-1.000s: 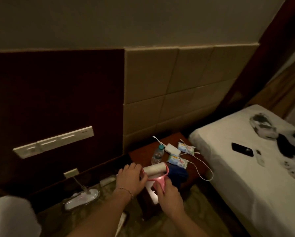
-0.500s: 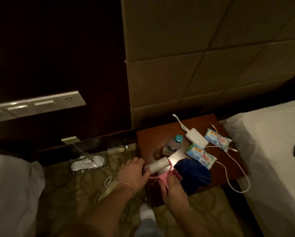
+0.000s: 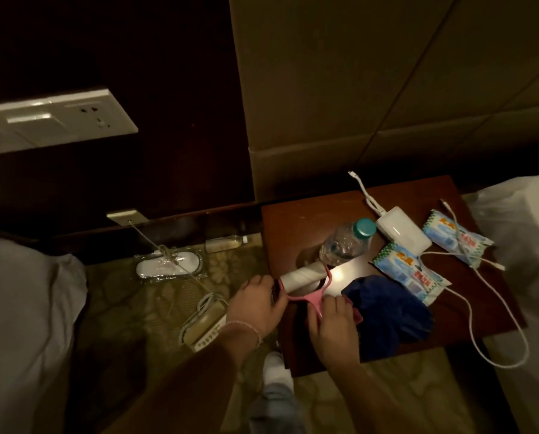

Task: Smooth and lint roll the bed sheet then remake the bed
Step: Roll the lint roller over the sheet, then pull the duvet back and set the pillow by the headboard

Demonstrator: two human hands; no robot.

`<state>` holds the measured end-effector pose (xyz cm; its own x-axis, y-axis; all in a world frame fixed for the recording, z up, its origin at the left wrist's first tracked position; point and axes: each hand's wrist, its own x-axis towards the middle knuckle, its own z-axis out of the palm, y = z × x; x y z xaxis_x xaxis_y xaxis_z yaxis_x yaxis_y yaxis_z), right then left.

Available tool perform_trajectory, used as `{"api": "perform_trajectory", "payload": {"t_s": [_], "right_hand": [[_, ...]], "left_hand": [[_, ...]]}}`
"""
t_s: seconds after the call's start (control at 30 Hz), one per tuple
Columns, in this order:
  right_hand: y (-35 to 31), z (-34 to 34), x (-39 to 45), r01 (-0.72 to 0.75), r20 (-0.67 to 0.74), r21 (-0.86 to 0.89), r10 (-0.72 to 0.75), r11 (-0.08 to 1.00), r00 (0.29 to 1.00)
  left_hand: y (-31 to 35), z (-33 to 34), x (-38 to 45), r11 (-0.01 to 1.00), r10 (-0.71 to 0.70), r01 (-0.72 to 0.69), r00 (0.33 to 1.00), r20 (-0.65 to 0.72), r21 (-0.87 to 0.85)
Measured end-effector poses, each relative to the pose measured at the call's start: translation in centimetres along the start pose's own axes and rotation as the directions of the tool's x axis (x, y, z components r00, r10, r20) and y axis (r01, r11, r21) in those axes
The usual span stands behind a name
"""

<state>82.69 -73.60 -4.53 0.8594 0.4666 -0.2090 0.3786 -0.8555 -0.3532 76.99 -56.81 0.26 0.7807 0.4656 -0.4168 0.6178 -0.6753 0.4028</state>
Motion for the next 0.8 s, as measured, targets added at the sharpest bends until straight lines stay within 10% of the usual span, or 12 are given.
{"api": "perform_trajectory", "payload": {"t_s": [0.5,0.8], "right_hand": [[-1.4,-3.0,-1.7,-0.053,-0.048,-0.163,0.045,0.985,0.998],[-14.7,-11.7,-1.3,0.361,0.137,-0.132,-0.344,0.923,0.929]], "left_hand": [[1.4,-0.6,-2.0,0.989,0.066,-0.081,0.992,0.112,0.128],[-2.1,-14.4,-8.1,0.997,-0.072,0.075,0.991,-0.115,0.022]]}}
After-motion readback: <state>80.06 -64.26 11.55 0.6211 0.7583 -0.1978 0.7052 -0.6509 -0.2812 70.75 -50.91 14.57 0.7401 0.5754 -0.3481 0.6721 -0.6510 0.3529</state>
